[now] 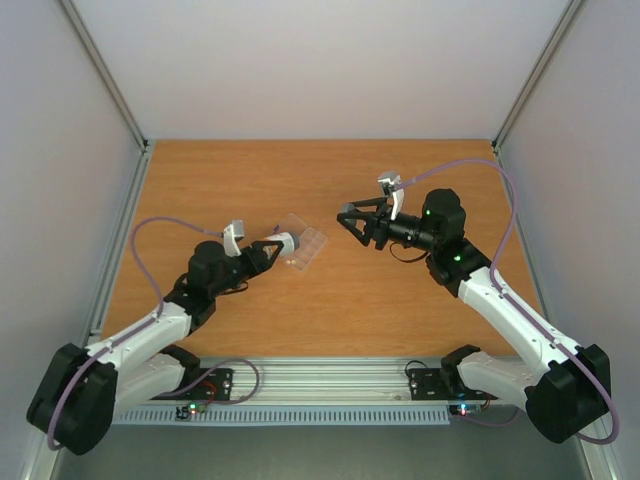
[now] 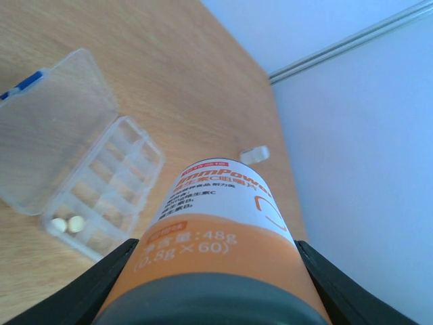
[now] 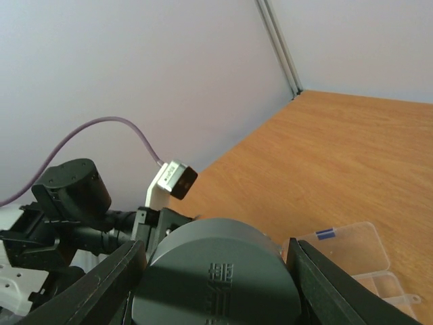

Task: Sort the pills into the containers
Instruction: Pour the pill into the pill container, then screw the lid of the pill bottle onto the pill bottle.

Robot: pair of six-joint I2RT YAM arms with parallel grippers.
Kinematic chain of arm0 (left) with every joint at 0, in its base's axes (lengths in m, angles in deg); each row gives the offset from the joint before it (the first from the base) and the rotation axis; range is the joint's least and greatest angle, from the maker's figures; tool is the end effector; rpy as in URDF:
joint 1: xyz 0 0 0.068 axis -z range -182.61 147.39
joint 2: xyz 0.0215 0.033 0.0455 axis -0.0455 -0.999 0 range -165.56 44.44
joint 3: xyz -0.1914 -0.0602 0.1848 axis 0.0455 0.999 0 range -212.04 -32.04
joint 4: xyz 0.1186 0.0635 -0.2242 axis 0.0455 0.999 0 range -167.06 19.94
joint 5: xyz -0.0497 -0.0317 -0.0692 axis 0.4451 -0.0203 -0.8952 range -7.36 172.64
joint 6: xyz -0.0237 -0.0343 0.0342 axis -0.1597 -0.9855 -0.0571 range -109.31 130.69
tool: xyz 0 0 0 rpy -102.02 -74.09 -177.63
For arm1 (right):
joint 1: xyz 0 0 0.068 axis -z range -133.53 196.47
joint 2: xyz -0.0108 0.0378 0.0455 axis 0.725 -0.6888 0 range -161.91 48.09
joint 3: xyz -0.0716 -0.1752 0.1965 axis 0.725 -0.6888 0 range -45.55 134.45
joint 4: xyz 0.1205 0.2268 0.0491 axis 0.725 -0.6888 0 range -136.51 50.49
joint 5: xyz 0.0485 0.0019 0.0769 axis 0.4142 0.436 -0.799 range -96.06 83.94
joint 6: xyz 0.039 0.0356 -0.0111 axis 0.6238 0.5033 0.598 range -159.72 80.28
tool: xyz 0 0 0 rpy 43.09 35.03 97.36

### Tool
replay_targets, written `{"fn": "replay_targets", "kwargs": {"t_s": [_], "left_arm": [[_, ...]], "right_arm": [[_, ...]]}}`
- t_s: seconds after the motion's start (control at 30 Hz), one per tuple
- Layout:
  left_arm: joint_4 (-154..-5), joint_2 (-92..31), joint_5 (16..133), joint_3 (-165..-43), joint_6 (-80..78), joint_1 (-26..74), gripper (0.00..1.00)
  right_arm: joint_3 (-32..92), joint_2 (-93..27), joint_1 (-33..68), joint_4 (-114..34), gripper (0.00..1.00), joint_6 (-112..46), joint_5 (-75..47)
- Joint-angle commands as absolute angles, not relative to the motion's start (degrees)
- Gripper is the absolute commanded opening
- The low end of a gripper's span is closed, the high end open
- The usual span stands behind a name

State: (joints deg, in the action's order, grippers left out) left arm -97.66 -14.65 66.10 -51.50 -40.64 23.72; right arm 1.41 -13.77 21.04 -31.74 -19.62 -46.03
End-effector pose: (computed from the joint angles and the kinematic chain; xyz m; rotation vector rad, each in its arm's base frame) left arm 0.1869 -0.1038 0.1946 -0.2379 2.0607 -1.1560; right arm 0.2143 0.1273 0.3287 -0.6327 1.6957 1.1664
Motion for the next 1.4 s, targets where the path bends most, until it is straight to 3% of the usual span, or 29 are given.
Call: {"fn": "replay_targets", "kwargs": {"t_s": [0.0, 0.47, 0.9, 1.37], "left_arm": [[-108.7, -10.4, 59.3, -50.2, -48.5, 21.3, 0.00], [-123.1, -5.3, 51.2, -49.9, -66.8, 19.5, 0.01], [-143.9, -8.9, 43.9, -55.4, -82.1, 19.4, 0.01], [-148.4, -10.1, 35.1, -60.1, -85.9, 20.6, 0.01]], "right_arm": [[2.8, -12.8, 20.5, -29.9, 0.20, -18.1, -48.0], [10.3, -13.9, 16.9, -32.5, 0.21, -15.5, -49.9], [21.0, -15.6, 13.0, -42.1, 0.21, -17.7, -51.3], [26.8, -17.4, 7.7, -49.9, 0.21, -21.1, -52.4]]}}
